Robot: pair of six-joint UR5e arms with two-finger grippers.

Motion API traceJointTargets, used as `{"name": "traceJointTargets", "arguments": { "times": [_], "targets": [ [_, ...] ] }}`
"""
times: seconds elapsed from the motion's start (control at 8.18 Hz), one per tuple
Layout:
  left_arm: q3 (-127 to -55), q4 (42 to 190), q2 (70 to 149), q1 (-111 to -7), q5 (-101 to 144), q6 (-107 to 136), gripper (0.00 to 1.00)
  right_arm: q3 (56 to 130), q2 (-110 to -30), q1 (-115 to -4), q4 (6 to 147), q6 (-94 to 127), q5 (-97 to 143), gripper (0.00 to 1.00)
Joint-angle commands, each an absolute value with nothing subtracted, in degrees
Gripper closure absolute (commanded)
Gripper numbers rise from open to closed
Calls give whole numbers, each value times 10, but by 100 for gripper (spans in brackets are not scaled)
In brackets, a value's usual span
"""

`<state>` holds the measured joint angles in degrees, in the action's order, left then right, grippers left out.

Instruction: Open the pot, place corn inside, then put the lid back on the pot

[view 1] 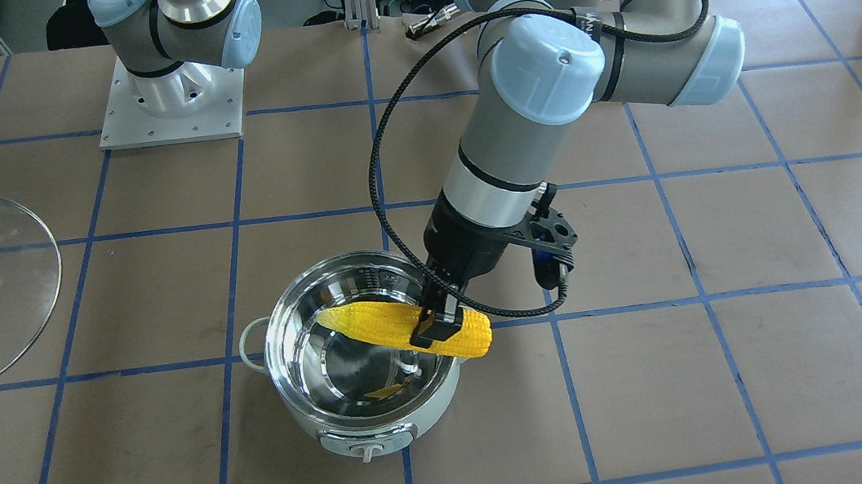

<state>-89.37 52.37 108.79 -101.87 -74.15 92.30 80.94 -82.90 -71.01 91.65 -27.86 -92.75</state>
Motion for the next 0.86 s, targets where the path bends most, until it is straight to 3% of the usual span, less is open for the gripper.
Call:
{"name": "traceJointTargets", "arguments": {
  "times": [0.0,0.73],
  "targets": [
    [-896,524,1092,-1064,-744,979,100,809,-829,-710,917,-279,-926,82],
    [-894,526,1141,-1070,-795,1065,100,809,-829,-710,917,-277,-924,82]
  ]
}}
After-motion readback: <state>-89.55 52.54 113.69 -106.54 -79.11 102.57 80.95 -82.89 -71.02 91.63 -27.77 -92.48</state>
